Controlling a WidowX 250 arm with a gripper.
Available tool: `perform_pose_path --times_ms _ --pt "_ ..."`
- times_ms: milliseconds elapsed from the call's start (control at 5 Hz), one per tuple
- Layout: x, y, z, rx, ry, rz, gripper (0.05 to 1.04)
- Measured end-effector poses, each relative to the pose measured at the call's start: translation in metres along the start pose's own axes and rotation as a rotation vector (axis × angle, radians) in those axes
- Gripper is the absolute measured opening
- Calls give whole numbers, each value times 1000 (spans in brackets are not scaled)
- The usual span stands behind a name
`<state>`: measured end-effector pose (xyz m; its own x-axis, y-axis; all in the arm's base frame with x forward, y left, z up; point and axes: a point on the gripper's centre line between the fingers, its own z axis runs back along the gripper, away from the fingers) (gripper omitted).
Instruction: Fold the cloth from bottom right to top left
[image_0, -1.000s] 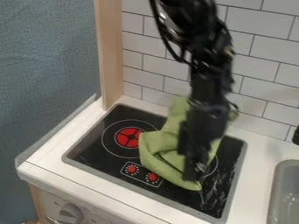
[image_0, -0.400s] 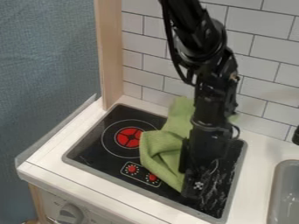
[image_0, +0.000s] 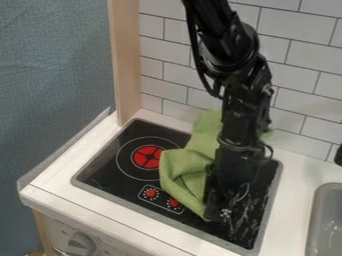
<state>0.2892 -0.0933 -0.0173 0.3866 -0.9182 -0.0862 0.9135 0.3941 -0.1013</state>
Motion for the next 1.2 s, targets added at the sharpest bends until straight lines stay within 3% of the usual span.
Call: perform_pose_path --times_ms 200,400,800,1000,1200 --pt "0 0 0 -2 3 5 162" --pt "0 0 0 -1 3 7 69" --pt "-2 -1 0 14 6 17 53" --pt "-3 -1 16 52 -18 24 53" --pt "-1 -2 17 45 -35 16 53"
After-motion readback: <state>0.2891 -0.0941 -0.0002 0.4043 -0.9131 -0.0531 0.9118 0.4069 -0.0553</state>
